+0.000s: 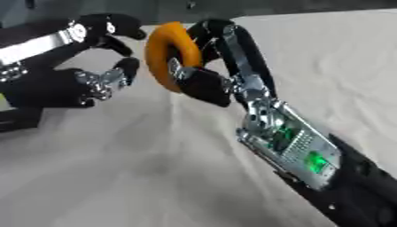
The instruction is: Pick up the objects with one hand, pass them to the other hand, and then place them into the box on the other side of the table.
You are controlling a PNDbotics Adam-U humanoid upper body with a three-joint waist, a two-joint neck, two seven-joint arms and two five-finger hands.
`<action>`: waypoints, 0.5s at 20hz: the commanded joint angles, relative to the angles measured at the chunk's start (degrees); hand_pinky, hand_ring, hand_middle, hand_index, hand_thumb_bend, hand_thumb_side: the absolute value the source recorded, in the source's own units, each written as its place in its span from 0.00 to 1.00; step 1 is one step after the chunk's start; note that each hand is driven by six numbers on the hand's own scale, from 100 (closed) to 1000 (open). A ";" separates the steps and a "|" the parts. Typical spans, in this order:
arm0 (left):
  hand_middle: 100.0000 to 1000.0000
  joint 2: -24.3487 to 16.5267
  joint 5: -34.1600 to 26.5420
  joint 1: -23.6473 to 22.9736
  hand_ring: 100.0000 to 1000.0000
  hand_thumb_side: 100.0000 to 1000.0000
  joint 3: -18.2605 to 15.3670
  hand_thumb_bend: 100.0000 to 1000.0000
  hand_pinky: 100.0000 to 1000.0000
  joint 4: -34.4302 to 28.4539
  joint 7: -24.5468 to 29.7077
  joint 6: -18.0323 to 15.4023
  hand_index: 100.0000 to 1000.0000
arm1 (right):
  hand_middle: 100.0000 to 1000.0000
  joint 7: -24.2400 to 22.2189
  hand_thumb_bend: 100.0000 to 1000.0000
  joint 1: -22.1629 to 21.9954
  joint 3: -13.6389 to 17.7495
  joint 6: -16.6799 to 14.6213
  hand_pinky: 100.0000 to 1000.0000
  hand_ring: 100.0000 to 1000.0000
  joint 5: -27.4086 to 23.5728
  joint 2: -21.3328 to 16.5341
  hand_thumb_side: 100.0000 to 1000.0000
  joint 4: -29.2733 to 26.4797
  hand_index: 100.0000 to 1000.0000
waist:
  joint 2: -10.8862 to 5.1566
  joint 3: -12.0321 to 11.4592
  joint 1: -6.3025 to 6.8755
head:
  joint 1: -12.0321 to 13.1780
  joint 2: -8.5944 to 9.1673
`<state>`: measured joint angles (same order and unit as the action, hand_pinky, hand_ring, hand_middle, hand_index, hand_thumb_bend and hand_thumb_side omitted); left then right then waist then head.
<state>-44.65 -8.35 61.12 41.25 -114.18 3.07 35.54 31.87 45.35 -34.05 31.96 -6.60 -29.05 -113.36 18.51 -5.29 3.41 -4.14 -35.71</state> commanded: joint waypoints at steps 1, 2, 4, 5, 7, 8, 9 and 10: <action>1.00 -0.35 -0.03 1.08 0.87 0.68 -0.08 0.00 1.00 -0.41 -3.48 1.10 0.94 | 0.32 20.10 0.00 0.93 -0.58 20.00 0.60 0.40 2.12 -0.56 0.00 -1.23 0.30 | -2.63 0.04 0.49 | -0.19 0.12; 1.00 -0.29 0.22 1.03 0.87 0.66 -0.01 0.00 1.00 -0.41 -4.44 1.41 0.94 | 0.32 20.10 0.00 0.95 -0.71 20.00 0.60 0.40 2.50 -0.51 0.00 -1.23 0.30 | -2.62 0.05 0.49 | -0.23 0.15; 1.00 -0.25 0.80 0.88 0.87 0.65 0.27 0.00 1.00 -0.41 -5.63 1.78 0.94 | 0.32 20.10 0.00 1.11 -1.08 20.00 0.60 0.40 3.21 -0.44 0.00 -1.23 0.30 | -2.58 0.09 0.48 | -0.34 0.29; 1.00 -0.24 1.09 0.80 0.87 0.64 0.37 0.00 1.00 -0.41 -5.93 1.93 0.94 | 0.32 20.10 0.00 1.20 -1.28 20.00 0.60 0.40 3.48 -0.39 0.00 -1.23 0.30 | -2.56 0.10 0.49 | -0.42 0.37; 1.00 -0.21 1.77 0.68 0.87 0.62 0.40 0.00 1.00 -0.41 -6.37 2.17 0.95 | 0.32 20.10 0.00 1.33 -1.73 20.00 0.60 0.40 3.94 -0.33 0.00 -1.23 0.30 | -2.51 0.16 0.47 | -0.63 0.46; 1.00 -0.21 2.10 0.58 0.88 0.63 0.44 0.00 1.00 -0.41 -6.48 2.31 0.97 | 0.32 20.10 0.00 1.36 -1.90 20.00 0.60 0.40 4.09 -0.30 0.00 -1.23 0.30 | -2.47 0.19 0.46 | -0.71 0.51; 1.00 -0.20 2.41 0.47 0.88 0.64 0.50 0.00 1.00 -0.41 -6.52 2.54 0.98 | 0.32 20.10 0.00 1.41 -2.09 20.00 0.60 0.40 4.25 -0.25 0.00 -1.23 0.30 | -2.42 0.22 0.46 | -0.76 0.56; 0.99 -0.21 2.73 0.35 0.88 0.64 0.61 0.00 1.00 -0.41 -6.45 2.76 0.97 | 0.32 20.10 0.00 1.49 -2.31 20.00 0.60 0.40 4.49 -0.21 0.00 -1.23 0.30 | -2.38 0.25 0.46 | -0.79 0.58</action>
<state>-44.25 -6.37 60.88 42.27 -114.18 -3.07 38.05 31.87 45.73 -36.57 31.96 -2.72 -29.01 -113.36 18.51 -5.02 3.41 -4.72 -35.63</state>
